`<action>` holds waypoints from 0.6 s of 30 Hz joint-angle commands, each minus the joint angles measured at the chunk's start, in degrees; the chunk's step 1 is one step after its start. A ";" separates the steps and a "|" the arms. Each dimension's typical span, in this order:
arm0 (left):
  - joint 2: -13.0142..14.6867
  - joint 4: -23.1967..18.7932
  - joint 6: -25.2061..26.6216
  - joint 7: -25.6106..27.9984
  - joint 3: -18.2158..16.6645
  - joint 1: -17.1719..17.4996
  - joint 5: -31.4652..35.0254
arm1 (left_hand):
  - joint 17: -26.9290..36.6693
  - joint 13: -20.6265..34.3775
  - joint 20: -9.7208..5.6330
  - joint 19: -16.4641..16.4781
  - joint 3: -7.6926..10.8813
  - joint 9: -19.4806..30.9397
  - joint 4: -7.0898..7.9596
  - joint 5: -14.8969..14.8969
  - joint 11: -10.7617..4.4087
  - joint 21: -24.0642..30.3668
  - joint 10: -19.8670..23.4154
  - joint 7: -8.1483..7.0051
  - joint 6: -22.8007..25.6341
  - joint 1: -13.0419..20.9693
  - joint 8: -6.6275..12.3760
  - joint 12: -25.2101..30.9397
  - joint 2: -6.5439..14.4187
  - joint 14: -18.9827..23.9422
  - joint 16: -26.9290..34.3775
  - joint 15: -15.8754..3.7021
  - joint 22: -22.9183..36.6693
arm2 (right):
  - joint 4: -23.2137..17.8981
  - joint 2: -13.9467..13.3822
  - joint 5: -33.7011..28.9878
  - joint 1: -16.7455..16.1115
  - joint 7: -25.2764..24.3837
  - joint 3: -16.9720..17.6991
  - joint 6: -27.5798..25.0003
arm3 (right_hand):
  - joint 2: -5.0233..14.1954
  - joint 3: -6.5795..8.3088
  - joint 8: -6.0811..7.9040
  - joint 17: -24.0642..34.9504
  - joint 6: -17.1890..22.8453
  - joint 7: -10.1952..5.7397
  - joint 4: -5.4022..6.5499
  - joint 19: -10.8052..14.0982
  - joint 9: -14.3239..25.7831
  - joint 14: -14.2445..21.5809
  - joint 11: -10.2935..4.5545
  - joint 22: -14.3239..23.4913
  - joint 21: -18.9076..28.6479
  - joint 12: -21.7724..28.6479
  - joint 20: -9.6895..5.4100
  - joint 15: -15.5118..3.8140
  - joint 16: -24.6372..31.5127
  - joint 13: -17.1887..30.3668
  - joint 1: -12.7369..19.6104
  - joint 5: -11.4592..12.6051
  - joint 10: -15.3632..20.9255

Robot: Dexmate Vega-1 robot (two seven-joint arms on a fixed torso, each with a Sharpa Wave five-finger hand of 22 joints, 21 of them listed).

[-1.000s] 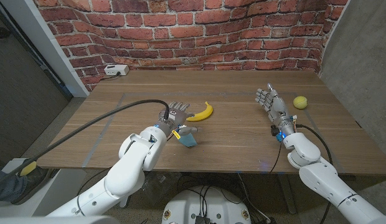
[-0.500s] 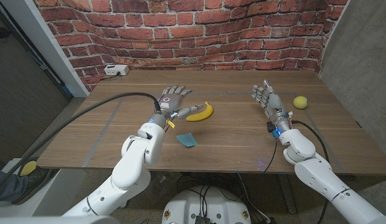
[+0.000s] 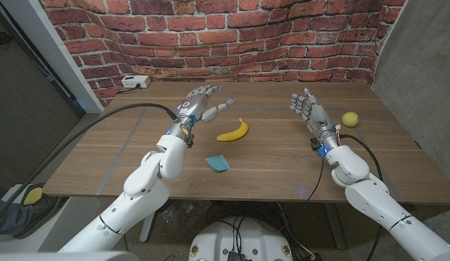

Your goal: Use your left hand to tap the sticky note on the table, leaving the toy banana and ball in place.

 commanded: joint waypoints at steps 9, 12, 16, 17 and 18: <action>0.84 16.59 -25.77 -3.37 -4.01 -4.91 -56.40 | -0.04 0.23 1.26 6.60 -0.79 0.15 0.32 -1.42 1.34 1.56 6.58 2.95 6.18 0.26 1.50 0.29 0.55 7.59 1.04 0.49 0.21 | 2.34 -0.93 4.35 3.50 7.76 -1.22 0.19 | 0.02 0.07 -0.18 0.12 -0.28 0.48 -0.34 0.94 0.32 0.64 0.05 0.17 0.30 -0.05 0.01 -0.24 0.26 0.12 -0.24 0.38 -0.60; 0.16 20.85 -29.53 -7.88 -3.24 -6.41 -62.30 | -0.03 0.24 1.30 6.58 -0.79 0.16 0.36 -1.58 1.90 1.38 5.88 3.30 5.20 0.32 0.96 -0.26 0.61 7.07 0.58 0.74 0.22 | 4.95 -0.27 4.31 4.86 9.78 -1.95 1.88 | 0.00 0.05 -0.22 0.12 -0.40 0.53 -0.35 0.97 0.32 0.63 0.06 0.16 0.29 -0.04 0.02 -0.25 0.23 0.13 -0.23 0.38 -0.57; -1.06 25.60 -33.37 -11.09 -1.72 -8.46 -65.90 | 0.02 0.27 1.70 6.01 -0.97 0.18 0.47 -1.94 2.34 0.82 4.58 3.50 3.72 0.24 0.16 -1.27 0.48 5.43 -0.51 1.71 0.24 | 5.95 0.43 3.80 5.54 9.53 -2.40 2.56 | -0.06 0.02 -0.26 0.12 -0.51 0.58 -0.38 0.99 0.31 0.58 0.03 0.16 0.26 -0.06 0.02 -0.18 0.17 0.13 -0.23 0.38 -0.64; -1.28 26.26 -33.79 -11.12 -1.34 -8.82 -66.10 | 0.05 0.29 1.64 5.57 -1.08 0.19 0.53 -2.10 2.48 0.51 3.85 3.58 3.02 0.16 -0.16 -1.76 0.39 5.06 -0.82 1.67 0.25 | 5.60 0.46 3.47 5.41 8.73 -2.34 2.31 | -0.07 0.02 -0.27 0.12 -0.55 0.64 -0.38 0.99 0.31 0.57 0.00 0.16 0.25 -0.08 0.03 -0.17 0.16 0.13 -0.23 0.38 -0.69; -1.32 26.83 -34.16 -11.22 -0.95 -9.17 -66.06 | 0.07 0.30 1.72 5.18 -1.18 0.21 0.58 -2.24 2.42 0.23 3.22 3.60 2.41 0.08 -0.41 -2.19 0.31 4.16 -1.31 1.59 0.26 | 5.49 0.40 2.83 5.35 8.24 -2.36 2.46 | -0.09 0.01 -0.34 0.12 -0.73 0.66 -0.39 0.93 0.31 0.52 0.00 0.16 0.21 -0.08 0.08 -0.17 0.13 0.13 -0.23 0.38 -0.68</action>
